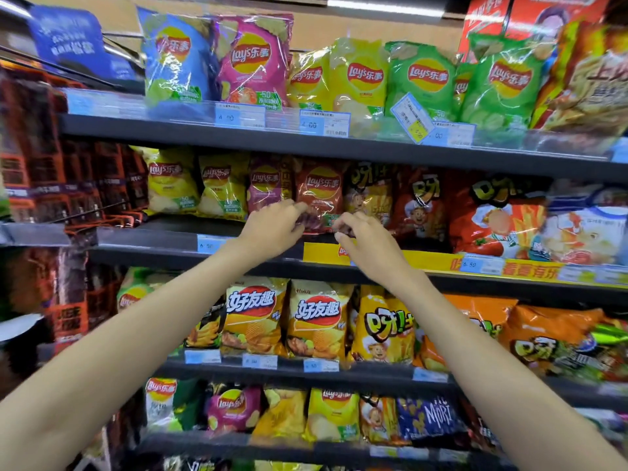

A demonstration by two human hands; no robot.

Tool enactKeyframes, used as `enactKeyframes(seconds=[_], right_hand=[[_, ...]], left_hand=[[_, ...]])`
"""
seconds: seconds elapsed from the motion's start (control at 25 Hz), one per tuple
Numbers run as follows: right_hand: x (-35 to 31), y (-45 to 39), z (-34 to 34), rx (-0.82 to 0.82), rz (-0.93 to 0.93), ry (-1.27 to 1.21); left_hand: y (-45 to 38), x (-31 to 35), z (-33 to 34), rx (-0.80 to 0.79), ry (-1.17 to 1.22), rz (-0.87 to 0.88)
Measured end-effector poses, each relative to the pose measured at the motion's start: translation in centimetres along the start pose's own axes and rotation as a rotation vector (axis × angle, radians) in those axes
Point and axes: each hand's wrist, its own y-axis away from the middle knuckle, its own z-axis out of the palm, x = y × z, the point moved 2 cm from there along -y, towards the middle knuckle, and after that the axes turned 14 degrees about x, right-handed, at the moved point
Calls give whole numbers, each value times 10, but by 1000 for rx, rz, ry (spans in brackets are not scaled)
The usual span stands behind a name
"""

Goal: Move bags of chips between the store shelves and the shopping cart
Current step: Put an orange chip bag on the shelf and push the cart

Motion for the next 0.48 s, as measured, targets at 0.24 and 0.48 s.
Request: enactKeyframes(seconds=[0.24,0.48], right_hand=[[-35,55,-15,-169,-46,-24],[-97,141,-24,-336,-97,-54]], left_hand=[[78,15,-45,-71,-45,-82],[201,23,-93,-169,-159,-159]])
